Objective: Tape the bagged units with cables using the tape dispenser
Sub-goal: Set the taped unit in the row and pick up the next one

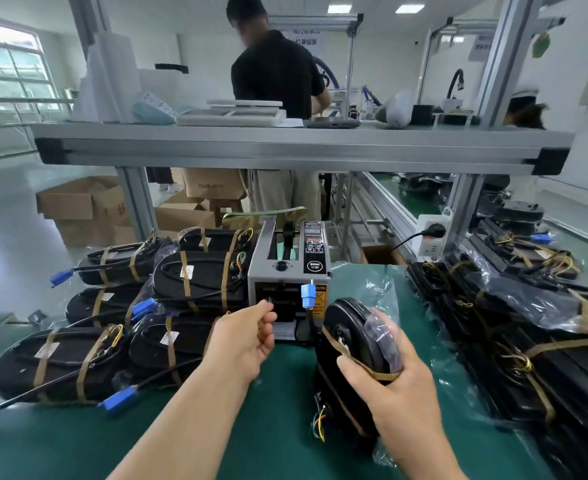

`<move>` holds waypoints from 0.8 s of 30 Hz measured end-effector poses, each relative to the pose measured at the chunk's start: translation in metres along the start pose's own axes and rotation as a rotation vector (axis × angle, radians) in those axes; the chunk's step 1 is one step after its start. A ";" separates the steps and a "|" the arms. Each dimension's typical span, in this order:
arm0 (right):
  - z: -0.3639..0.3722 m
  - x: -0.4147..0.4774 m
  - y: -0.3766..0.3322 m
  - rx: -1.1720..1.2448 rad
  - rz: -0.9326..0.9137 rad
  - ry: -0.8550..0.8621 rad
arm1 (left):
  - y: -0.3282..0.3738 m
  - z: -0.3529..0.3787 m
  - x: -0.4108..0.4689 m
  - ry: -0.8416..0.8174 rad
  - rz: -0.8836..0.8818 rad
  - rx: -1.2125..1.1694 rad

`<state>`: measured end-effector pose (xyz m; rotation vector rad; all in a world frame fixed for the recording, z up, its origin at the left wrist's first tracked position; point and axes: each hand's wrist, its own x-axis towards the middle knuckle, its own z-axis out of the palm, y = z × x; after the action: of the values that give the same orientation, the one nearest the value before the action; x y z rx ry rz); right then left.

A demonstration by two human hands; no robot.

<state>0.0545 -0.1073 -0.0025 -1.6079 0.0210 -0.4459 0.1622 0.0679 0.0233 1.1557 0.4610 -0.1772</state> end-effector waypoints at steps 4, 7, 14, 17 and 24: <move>0.001 0.002 0.000 -0.012 0.004 0.022 | 0.003 0.013 0.016 0.017 -0.066 -0.060; 0.001 0.002 -0.001 -0.030 0.005 0.028 | 0.005 0.019 0.022 0.037 -0.100 -0.056; 0.000 0.002 0.001 -0.061 -0.014 0.017 | 0.005 0.026 0.022 0.104 -0.096 -0.063; 0.001 0.002 0.001 -0.078 -0.032 0.012 | 0.002 0.034 0.022 0.181 -0.036 -0.089; 0.000 0.001 0.000 -0.077 -0.046 -0.032 | 0.000 0.032 -0.002 0.166 0.140 -0.010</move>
<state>0.0551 -0.1077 -0.0018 -1.6941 -0.0227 -0.4597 0.1692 0.0385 0.0346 1.1933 0.5238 0.0432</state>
